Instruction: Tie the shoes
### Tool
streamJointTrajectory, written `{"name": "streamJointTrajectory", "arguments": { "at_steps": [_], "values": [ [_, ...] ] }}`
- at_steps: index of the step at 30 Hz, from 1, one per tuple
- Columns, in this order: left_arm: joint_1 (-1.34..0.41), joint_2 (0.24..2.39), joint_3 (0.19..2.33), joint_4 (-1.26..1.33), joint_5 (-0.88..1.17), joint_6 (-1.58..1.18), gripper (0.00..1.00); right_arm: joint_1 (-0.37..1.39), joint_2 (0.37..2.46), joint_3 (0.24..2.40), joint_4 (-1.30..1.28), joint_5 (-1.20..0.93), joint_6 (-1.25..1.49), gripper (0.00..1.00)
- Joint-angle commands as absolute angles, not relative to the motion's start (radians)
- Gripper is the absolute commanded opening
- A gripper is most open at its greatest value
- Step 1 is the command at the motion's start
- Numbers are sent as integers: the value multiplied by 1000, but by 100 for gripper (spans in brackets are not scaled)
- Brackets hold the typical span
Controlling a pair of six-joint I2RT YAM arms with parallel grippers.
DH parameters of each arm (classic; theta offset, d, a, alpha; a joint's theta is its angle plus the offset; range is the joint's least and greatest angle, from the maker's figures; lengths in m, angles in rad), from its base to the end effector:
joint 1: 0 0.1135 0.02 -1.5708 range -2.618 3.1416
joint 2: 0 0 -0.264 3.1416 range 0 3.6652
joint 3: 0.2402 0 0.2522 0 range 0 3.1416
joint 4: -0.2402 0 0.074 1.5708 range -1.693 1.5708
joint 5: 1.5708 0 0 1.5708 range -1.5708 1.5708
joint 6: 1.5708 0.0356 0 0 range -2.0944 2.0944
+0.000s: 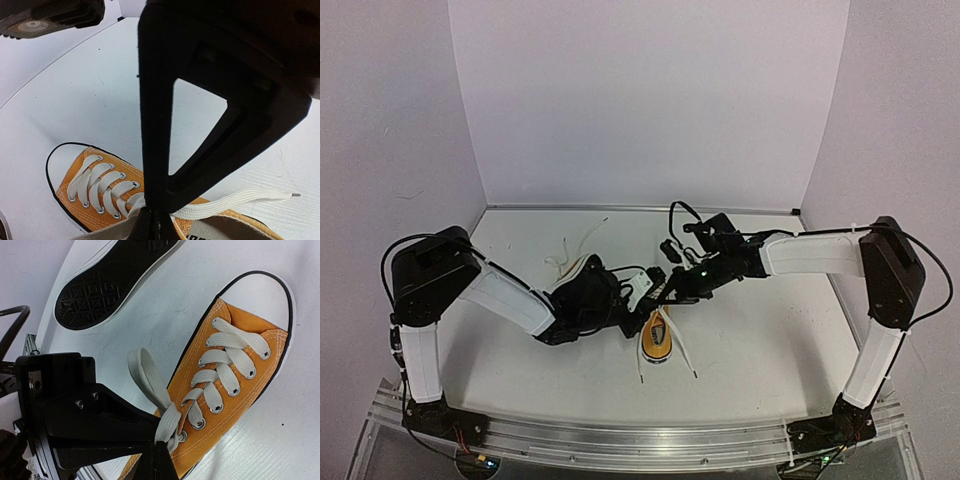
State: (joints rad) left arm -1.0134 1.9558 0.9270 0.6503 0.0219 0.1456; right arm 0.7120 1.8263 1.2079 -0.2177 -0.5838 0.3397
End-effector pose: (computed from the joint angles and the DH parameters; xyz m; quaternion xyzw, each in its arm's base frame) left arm 0.2103 -0.3388 0.1388 0.4583 0.6890 -0.2443 0.5056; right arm 0.2829 0.2701 0.1989 -0.2670 0.8592 0.4049 0.1627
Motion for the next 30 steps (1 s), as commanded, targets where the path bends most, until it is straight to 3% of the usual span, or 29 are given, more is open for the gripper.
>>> {"name": "streamJointTrajectory", "arguments": {
  "at_steps": [1,14,24,27,30],
  "values": [
    [-1013,1988,917,798,26,73,0,721,1796,1210,-170,-624,351,0],
    [-1003,2061,873,983,26,65,0,725,1823,1207,-160,-649,362,3],
    [-988,2100,829,1135,56,64,0,720,1774,1188,-167,-623,359,23],
    [-988,2107,828,1152,67,69,0,708,1723,1172,-166,-610,366,34],
    [-988,2110,830,1151,70,71,0,684,1668,1154,-165,-587,371,35]
  ]
}}
